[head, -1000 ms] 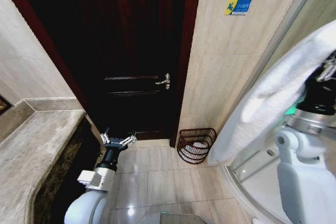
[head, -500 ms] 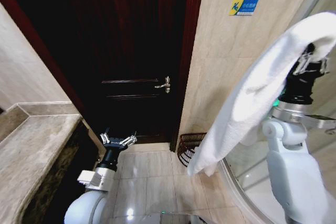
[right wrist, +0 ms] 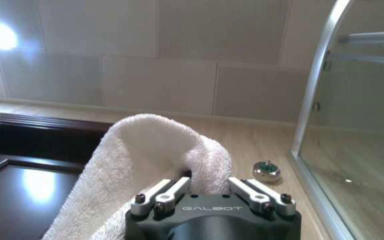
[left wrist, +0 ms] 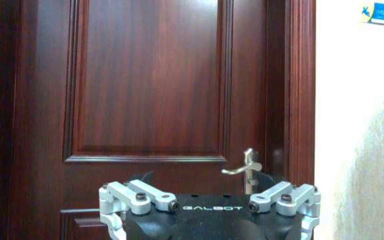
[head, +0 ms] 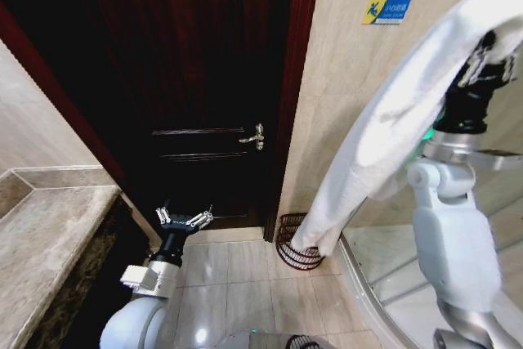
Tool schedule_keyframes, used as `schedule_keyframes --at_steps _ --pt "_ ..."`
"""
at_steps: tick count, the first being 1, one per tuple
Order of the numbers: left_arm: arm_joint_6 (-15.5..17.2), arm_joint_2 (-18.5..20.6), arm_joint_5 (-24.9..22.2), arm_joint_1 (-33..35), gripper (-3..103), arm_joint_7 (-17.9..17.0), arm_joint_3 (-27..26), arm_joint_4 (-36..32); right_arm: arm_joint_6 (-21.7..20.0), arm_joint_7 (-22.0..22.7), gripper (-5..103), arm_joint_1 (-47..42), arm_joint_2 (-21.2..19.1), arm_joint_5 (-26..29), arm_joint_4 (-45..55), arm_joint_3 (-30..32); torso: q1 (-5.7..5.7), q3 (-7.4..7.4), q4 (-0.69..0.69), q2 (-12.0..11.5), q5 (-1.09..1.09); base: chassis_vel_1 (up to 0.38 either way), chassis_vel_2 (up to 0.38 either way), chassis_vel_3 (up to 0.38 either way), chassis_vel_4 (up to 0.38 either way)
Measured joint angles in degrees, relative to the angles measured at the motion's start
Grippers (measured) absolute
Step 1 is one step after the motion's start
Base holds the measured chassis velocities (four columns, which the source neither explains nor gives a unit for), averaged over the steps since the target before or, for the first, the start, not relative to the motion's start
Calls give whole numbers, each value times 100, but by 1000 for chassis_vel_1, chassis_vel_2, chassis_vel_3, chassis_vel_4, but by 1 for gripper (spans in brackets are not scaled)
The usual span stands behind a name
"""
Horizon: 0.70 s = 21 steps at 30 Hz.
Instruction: Discard the used towel into the hamper.
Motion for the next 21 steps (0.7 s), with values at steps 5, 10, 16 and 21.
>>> schedule_keyframes --at_steps 5,10,16,21 --pt "0 0 0 0 100 0 0 0 111 -133 11 336 79 -11 -528 -173 2 0 1 0 0 0 0 0 0" --pt "0 0 0 0 100 0 0 0 194 -260 11 229 238 -50 -719 -173 3 0 1 0 0 0 0 0 0" --pt "0 -1 0 0 100 0 0 0 374 -490 11 -53 432 -119 -1007 -110 3 1 1 0 -1 0 0 0 0" --pt "0 0 0 0 100 0 0 0 481 -571 11 -265 517 -126 -1111 -75 2 0 0 0 -1 0 0 0 0"
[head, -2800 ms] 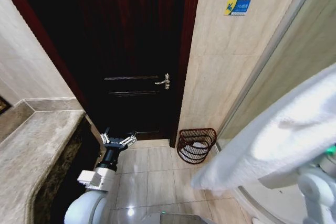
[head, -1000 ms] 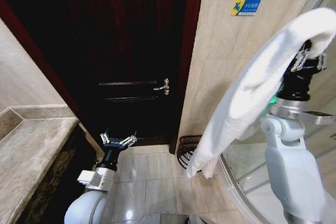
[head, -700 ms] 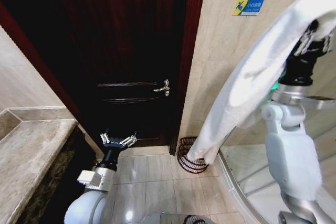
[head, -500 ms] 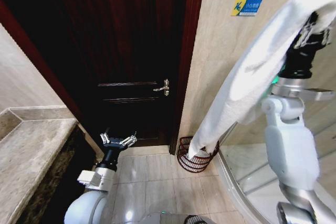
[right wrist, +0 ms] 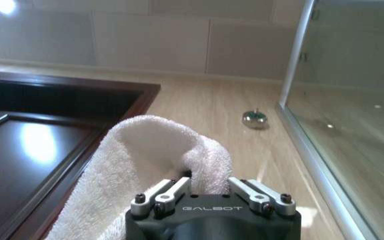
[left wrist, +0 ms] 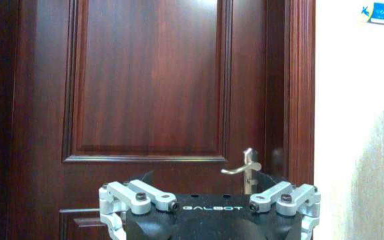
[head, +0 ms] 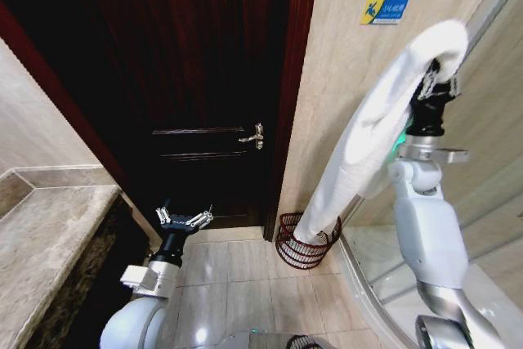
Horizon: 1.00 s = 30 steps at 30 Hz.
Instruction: Discard the used towel into the hamper.
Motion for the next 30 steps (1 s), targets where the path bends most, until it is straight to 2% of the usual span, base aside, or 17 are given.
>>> schedule_keyframes --at_steps 12,20,30 --pt "0 0 0 0 100 0 0 0 402 23 11 -661 303 -196 -445 67 0 0 0 0 1 0 0 0 0" --pt "0 0 0 0 100 0 0 0 425 -24 11 -993 501 -369 -511 97 0 0 0 0 1 0 0 0 0" --pt "0 0 0 0 100 0 0 0 527 -100 11 -1145 532 -360 -597 155 -1 0 0 0 0 0 0 0 0"
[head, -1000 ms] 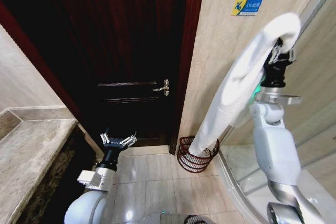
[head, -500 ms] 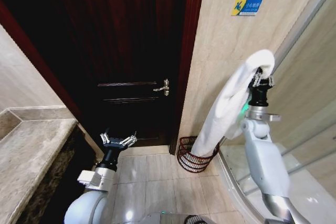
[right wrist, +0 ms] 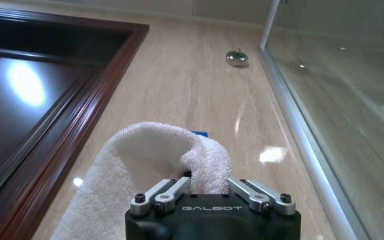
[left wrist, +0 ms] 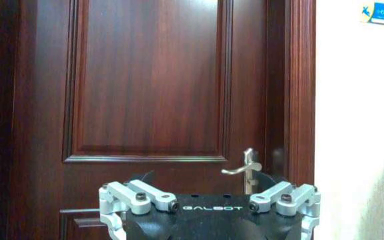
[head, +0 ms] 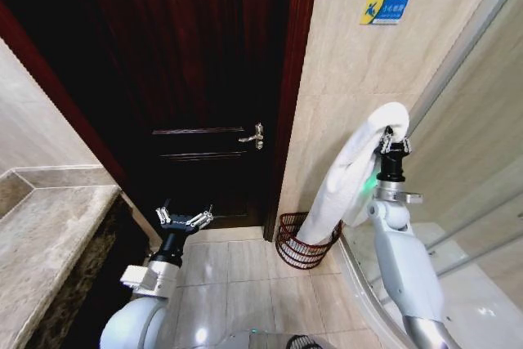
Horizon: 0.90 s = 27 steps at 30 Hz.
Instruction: Discard the used towel into the hamper.
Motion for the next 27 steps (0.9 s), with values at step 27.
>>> schedule_keyframes --at_steps 27 --pt "0 0 0 0 100 0 0 0 115 -50 11 -611 96 -55 163 168 3 1 0 -1 1 -64 67 62 -61"
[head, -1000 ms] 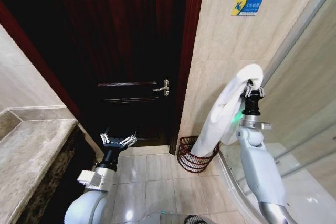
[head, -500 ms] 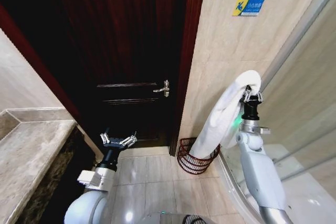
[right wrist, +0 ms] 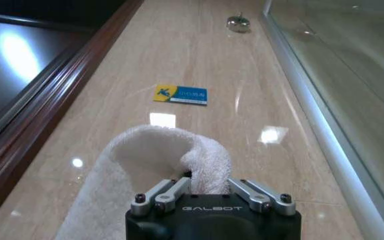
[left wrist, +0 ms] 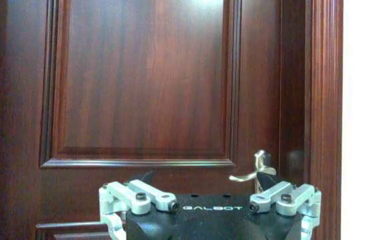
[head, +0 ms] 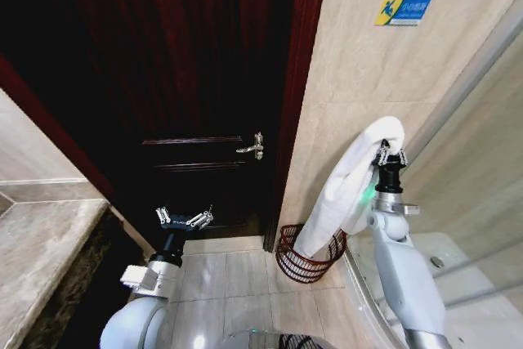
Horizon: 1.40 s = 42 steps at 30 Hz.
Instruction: Discard the used towel into the hamper.
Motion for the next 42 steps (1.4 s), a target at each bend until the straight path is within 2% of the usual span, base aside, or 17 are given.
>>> schedule_keyframes --at_steps 7,17,24,42 --pt "0 0 0 0 100 0 0 0 70 -28 11 -253 129 -18 -159 30 -6 -1 0 1 1 0 0 0 0" --pt "0 1 0 0 100 0 0 0 13 -495 11 -436 174 35 -385 33 -3 -1 0 1 -1 0 0 0 0" --pt "0 1 0 0 100 0 0 0 205 -517 11 -331 237 -89 -865 0 -3 -1 0 1 -1 0 0 0 0" --pt "0 0 0 0 100 0 0 0 217 -550 11 -48 387 -410 -2131 -124 -3 0 0 1 -1 0 0 0 0"
